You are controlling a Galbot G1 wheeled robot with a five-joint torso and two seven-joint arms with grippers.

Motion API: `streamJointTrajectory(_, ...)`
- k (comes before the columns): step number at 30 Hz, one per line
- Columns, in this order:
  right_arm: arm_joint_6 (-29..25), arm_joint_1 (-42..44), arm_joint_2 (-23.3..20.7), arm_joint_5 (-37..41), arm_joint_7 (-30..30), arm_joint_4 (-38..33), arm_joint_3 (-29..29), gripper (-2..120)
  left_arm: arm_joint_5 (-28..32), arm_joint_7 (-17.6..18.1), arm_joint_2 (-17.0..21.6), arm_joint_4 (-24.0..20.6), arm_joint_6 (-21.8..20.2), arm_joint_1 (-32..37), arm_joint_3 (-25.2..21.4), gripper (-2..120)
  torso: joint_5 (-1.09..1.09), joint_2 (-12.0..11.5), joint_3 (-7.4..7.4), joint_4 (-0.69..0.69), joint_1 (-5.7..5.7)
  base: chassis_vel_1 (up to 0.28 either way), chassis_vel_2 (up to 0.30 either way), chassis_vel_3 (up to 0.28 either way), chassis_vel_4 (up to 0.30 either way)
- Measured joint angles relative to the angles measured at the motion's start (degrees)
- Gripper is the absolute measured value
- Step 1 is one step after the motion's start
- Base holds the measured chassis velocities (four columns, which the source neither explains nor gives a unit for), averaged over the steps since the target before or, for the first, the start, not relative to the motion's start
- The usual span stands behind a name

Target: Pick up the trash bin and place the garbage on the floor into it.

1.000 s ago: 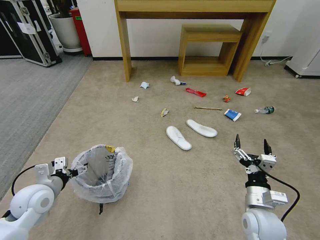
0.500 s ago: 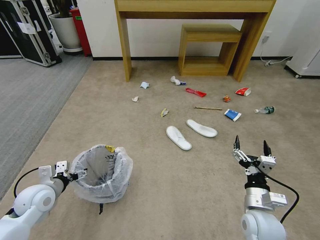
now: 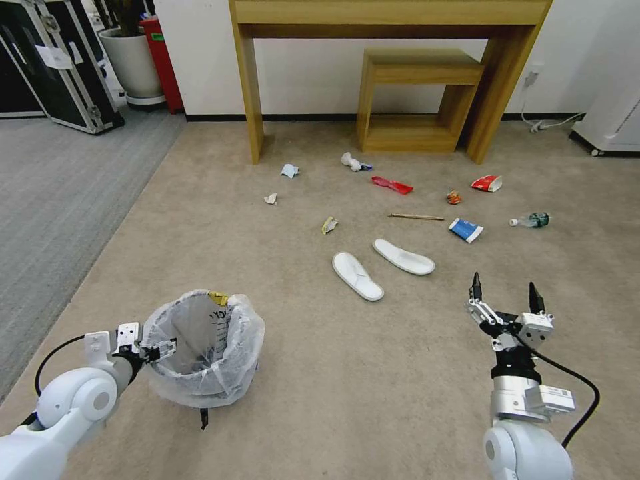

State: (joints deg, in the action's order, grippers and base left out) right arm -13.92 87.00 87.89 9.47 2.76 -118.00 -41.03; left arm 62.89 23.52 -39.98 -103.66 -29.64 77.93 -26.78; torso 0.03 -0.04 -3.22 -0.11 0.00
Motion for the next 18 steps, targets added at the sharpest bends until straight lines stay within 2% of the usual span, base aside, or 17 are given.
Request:
streamJointTrajectory(2,-0.03,-0.05,-0.03,0.01,0.00,0.10,-0.01,100,0.01,0.01,0.13,0.00,0.00,0.05,0.08,74,0.00,0.00,0.00,0.00,0.00,0.000,0.000,0.000,0.000)
streamJointTrajectory(3,-0.09,-0.13,-0.04,0.02,0.00,0.20,-0.01,100,0.00,0.03,0.28,-0.10,0.00,0.32,0.11,64,0.00,0.00,0.00,0.00,0.00,0.000,0.000,0.000,0.000)
streamJointTrajectory(5,-0.12,-0.14,-0.04,0.02,0.00,0.23,-0.01,100,0.00,0.04,0.31,-0.17,0.01,0.45,0.11,62,0.00,0.00,0.00,0.00,0.00,0.000,0.000,0.000,0.000)
streamJointTrajectory(8,-0.31,-0.28,-0.04,0.03,0.00,0.41,0.07,100,-0.01,0.06,0.44,-0.58,0.02,1.15,-0.02,46,-0.01,0.00,0.00,0.00,0.00,0.000,0.000,0.000,0.000)
streamJointTrajectory(10,-0.32,-0.28,-0.02,0.03,0.00,0.41,0.10,100,-0.01,0.06,0.48,-0.68,0.02,1.28,-0.05,42,-0.02,0.00,0.00,0.00,0.00,0.000,0.000,0.000,0.000)
streamJointTrajectory(13,-0.30,-0.04,0.10,0.05,0.01,0.37,0.35,100,-0.01,0.15,0.64,-1.01,0.05,1.72,-0.15,27,-0.04,0.00,-0.01,0.00,0.00,0.000,0.000,0.000,0.000)
streamJointTrajectory(15,-0.30,0.03,0.13,0.05,0.02,0.37,0.44,100,-0.01,0.17,0.66,-1.06,0.09,1.76,-0.17,23,-0.04,0.00,-0.01,0.00,0.00,0.000,0.000,0.000,0.000)
streamJointTrajectory(17,-0.34,0.06,0.13,0.05,0.04,0.48,0.46,100,0.10,0.02,0.66,-1.22,0.19,1.76,-0.19,13,-0.05,0.00,-0.01,0.00,0.00,0.000,0.000,0.000,0.000)
streamJointTrajectory(18,-0.34,0.06,0.13,0.05,0.04,0.48,0.46,100,0.10,0.02,0.66,-1.22,0.19,1.76,-0.19,13,-0.05,0.00,-0.01,0.00,0.00,0.000,0.000,0.000,0.000)
